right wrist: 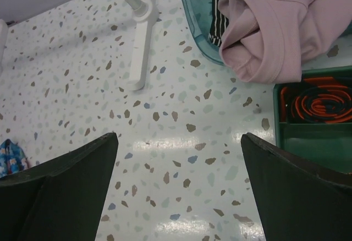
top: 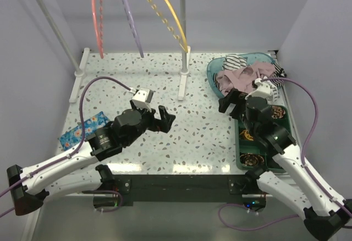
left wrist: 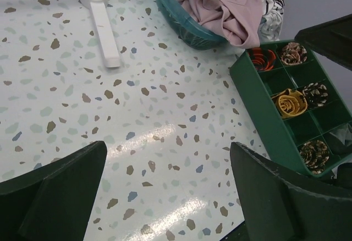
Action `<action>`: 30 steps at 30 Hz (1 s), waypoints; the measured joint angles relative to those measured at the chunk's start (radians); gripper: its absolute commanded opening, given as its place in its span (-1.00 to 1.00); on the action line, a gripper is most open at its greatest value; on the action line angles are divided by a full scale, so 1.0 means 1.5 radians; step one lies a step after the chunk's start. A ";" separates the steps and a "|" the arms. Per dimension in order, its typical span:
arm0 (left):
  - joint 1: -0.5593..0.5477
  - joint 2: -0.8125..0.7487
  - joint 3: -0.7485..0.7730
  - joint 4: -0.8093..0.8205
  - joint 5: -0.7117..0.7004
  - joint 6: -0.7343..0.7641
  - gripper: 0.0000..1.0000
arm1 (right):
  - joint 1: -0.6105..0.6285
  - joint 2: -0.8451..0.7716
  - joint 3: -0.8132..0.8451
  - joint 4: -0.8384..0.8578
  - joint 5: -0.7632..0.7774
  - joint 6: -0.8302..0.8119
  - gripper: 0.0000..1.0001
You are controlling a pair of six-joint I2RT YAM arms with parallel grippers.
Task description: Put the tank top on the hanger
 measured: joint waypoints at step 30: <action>0.000 -0.083 0.007 -0.065 -0.061 0.078 1.00 | -0.191 0.568 0.362 -0.006 0.059 -0.108 0.81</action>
